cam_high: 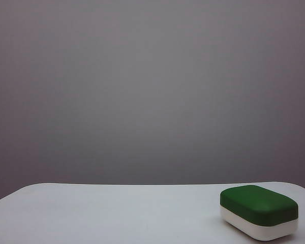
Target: Pick up the foam mahjong on the table and turn it over.
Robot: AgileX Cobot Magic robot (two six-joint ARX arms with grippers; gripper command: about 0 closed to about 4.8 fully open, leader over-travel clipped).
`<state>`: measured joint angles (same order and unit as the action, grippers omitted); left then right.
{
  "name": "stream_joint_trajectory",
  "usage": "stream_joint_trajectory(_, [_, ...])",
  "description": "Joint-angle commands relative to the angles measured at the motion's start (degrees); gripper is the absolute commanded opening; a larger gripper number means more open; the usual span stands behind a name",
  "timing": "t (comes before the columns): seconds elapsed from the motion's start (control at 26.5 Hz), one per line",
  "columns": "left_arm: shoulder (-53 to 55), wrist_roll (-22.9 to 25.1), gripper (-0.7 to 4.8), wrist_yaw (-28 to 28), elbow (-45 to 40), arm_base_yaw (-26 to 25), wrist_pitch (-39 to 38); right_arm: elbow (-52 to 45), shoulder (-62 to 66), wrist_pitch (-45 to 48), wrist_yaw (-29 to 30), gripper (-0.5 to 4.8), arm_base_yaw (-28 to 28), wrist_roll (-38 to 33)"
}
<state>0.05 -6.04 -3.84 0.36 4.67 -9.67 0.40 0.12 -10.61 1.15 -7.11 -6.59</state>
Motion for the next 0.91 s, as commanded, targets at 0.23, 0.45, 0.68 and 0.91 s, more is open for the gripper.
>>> stream_joint_trajectory(0.23, [0.0,-0.04,-0.05,-0.07,0.02,-0.07,0.2,-0.33,-0.02,0.26,0.07,-0.05,-0.02,-0.28])
stream_joint_trajectory(0.45, [0.0,-1.84,-0.05,-5.4,0.15,-0.07,4.66,-0.33,0.0,1.46,-0.02,-0.06,-0.04,-9.11])
stream_joint_trajectory(0.68, [0.15,-6.4,-0.05,-4.74,5.64,-0.13,5.57,0.7,0.09,5.95,-1.27,-0.06,-0.07,-14.12])
stream_joint_trajectory(0.91, [11.23,-5.05,-0.05,-5.44,17.38,-0.15,3.65,7.48,3.19,3.48,-1.68,-0.06,-0.26,-14.29])
